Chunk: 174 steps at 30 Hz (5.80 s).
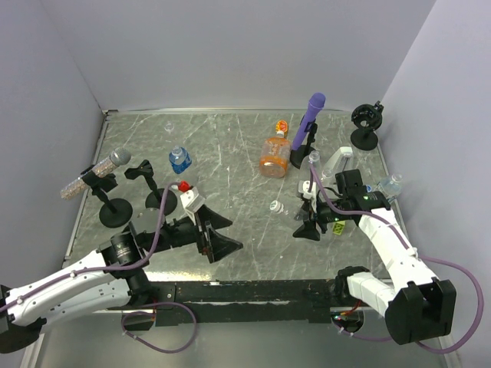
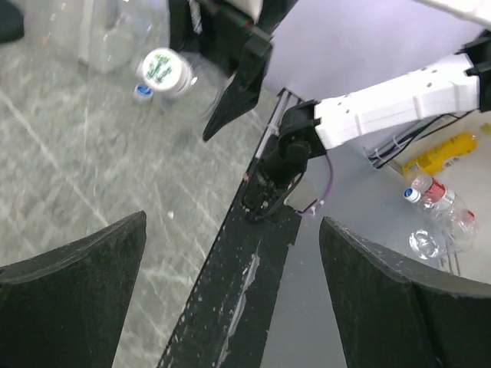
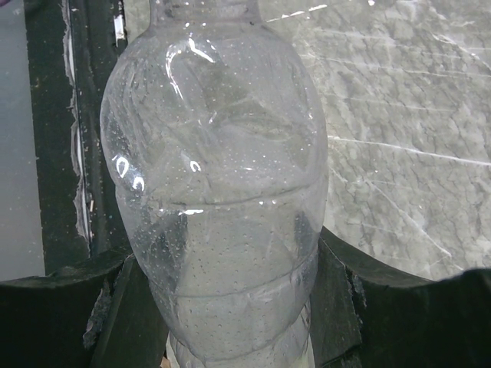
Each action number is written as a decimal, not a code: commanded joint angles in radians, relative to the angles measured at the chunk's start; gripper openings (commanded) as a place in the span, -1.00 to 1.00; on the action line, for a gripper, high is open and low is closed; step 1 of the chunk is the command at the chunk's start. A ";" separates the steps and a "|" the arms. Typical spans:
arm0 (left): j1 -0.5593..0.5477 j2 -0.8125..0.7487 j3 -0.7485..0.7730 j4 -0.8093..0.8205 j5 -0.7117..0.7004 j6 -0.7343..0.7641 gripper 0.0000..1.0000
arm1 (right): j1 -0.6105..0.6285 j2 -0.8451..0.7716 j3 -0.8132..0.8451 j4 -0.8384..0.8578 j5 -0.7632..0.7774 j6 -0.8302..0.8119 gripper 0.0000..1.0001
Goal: Unscrew the bottle caps
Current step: Unscrew the bottle cap from the plastic bottle.
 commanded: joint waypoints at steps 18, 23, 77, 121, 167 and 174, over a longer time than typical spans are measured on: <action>0.112 0.360 0.102 0.245 0.353 0.832 0.98 | 0.053 0.011 0.009 -0.107 -0.060 -0.155 -0.63; 0.195 0.446 0.093 0.405 0.482 0.765 0.90 | 0.118 0.012 0.003 -0.088 -0.029 -0.149 -0.63; 0.357 0.913 0.527 0.127 0.461 -0.041 -0.98 | 0.143 0.192 0.195 0.143 0.186 0.190 -0.73; 0.304 0.490 0.173 0.227 0.646 0.901 0.96 | 0.205 0.218 0.149 -0.050 -0.009 -0.079 -0.74; 0.272 0.740 0.455 0.127 0.316 -0.279 -0.99 | 0.208 0.219 0.157 0.019 0.085 0.041 -0.74; 0.226 0.721 0.394 0.122 0.152 -0.513 -0.99 | 0.208 0.202 0.150 0.022 0.088 0.044 -0.74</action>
